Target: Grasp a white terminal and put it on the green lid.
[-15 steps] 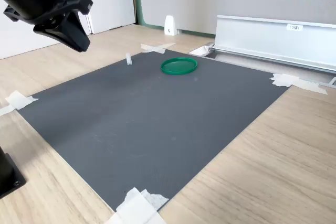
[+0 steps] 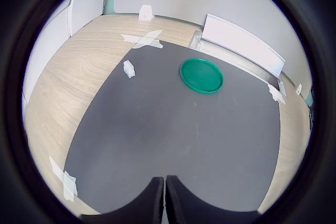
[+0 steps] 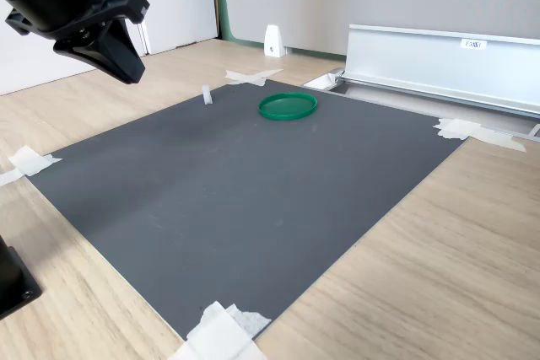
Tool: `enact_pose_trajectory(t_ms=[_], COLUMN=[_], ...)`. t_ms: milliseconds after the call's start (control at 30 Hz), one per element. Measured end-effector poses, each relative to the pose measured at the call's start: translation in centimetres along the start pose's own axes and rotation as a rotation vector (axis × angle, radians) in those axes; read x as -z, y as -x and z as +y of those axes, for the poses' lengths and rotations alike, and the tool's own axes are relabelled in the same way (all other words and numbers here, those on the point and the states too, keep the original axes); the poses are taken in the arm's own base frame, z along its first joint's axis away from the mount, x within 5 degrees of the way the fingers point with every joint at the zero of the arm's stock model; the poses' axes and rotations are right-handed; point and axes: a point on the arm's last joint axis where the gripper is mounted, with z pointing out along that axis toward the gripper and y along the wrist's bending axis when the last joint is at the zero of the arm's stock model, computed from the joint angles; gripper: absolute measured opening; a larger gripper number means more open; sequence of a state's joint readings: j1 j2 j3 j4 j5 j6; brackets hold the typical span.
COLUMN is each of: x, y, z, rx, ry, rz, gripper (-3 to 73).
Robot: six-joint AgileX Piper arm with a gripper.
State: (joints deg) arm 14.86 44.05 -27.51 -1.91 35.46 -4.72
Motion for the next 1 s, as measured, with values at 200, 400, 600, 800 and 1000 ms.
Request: enact_pose_trajectory(t_ms=[200,400,600,800,1000], x=[0.0,0.0,-1.1,-2.5,-4.4], y=[0.0,0.6,3.2,8.4,13.5], z=[0.0,0.1,-0.1,-0.5,-0.7], rx=[0.11,0.305,0.444,0.47,0.448], ry=[0.0,0.027,0.066,0.098,0.149], rz=[0.001,0.054,0.132,0.137,0.194], gripper=[-0.9,0.8,15.8,42.4,57.6])
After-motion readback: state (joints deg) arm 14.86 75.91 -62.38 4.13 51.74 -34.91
